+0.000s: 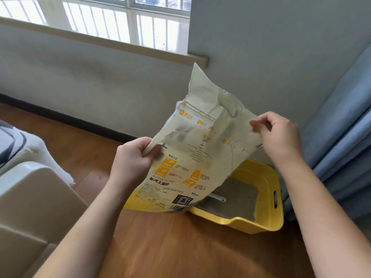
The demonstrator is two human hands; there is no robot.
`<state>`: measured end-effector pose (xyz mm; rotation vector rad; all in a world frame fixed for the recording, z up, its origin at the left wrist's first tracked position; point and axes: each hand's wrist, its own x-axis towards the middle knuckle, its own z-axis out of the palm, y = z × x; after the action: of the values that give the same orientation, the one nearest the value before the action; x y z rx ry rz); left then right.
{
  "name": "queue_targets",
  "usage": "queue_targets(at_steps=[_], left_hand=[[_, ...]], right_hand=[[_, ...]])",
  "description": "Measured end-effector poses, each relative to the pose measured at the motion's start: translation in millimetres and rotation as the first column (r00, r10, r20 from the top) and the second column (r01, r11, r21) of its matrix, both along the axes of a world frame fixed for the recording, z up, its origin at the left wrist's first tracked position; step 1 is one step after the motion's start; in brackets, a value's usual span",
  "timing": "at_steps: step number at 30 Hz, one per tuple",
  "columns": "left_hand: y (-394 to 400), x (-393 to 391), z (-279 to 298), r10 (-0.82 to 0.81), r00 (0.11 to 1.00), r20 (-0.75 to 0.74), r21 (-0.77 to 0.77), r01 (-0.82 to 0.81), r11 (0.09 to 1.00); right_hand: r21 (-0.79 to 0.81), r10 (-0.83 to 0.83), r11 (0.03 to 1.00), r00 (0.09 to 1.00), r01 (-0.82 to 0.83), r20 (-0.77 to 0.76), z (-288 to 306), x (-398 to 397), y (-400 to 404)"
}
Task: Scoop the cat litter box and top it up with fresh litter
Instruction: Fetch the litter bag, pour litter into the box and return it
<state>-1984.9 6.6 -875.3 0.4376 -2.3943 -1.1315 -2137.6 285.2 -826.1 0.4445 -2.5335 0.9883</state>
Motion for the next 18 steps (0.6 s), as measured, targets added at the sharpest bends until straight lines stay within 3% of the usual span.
queue_targets(at_steps=[6, 18], left_hand=[[15.2, -11.3, 32.0, 0.008, 0.997, 0.076, 0.009, -0.009, 1.0], [18.5, 33.6, 218.3, 0.089, 0.986, 0.142, 0.205, -0.117, 0.972]], right_hand=[[0.01, 0.012, 1.0, 0.998, -0.012, 0.067, 29.4, 8.8, -4.1], [0.093, 0.141, 0.981, 0.954, -0.171, 0.266, 246.9, 20.3, -11.0]])
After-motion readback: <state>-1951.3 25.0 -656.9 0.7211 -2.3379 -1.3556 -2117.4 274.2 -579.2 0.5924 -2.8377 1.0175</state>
